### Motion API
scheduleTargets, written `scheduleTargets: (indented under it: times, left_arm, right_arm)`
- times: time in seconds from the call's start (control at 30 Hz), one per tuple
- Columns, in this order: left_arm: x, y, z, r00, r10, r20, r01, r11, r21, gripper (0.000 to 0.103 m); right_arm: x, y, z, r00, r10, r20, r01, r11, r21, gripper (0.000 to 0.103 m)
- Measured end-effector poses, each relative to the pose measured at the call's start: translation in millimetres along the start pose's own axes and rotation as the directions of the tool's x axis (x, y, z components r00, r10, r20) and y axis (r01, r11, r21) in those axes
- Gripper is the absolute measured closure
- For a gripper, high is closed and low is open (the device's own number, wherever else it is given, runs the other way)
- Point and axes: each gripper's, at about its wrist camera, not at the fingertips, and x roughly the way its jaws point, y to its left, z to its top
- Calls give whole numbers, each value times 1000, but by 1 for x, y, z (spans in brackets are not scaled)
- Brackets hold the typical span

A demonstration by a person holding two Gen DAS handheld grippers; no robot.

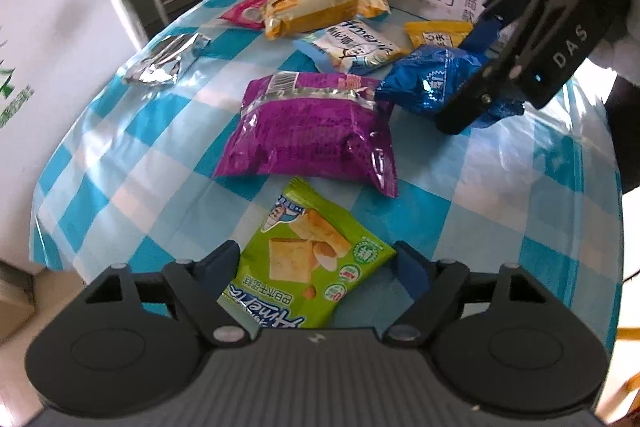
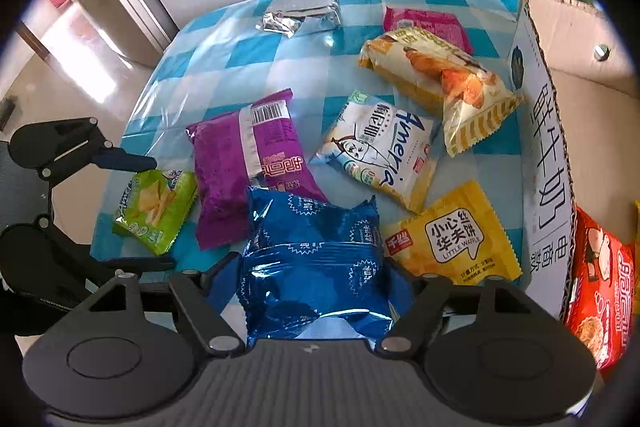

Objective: Organize snacks
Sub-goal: 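Grasp and lift the blue bag with the right gripper while the left gripper lifts the green pack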

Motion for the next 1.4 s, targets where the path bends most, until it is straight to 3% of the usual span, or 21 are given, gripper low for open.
scheduleTargets:
  times: [0.1, 0.23, 0.53, 0.97, 1.1, 1.23, 1.4]
  left_arm:
    - [-2, -15, -3, 1000, 0, 0, 0, 1000, 13, 22]
    - [-6, -25, -6, 999, 45, 5, -45, 997, -66, 23]
    - [-19, -45, -7, 991, 99, 93, -86, 987, -134, 24]
    - [-31, -39, 13, 969, 85, 232, -18, 961, -274, 24]
    - [-36, -35, 20, 955, 65, 288, 39, 940, -340, 24]
    - [-37, -26, 24, 947, 49, 317, 100, 894, -436, 24]
    - [-38, -21, 30, 939, 52, 341, 129, 865, -485, 24]
  right_arm:
    - [-3, 1, -1, 1000, -3, 11, 3, 1000, -8, 29]
    - [-12, 0, -3, 999, -1, 39, 1, 1000, -12, 30]
    - [-38, -11, -8, 993, -1, 119, -8, 997, 80, 30]
    - [-59, -20, -10, 971, -89, 223, 54, 985, 162, 30]
    - [-58, -20, -6, 962, -133, 237, 95, 982, 165, 30]
    - [-59, -24, -4, 960, -132, 245, 87, 979, 185, 30]
    - [-61, -25, -1, 955, -135, 265, 88, 979, 185, 30]
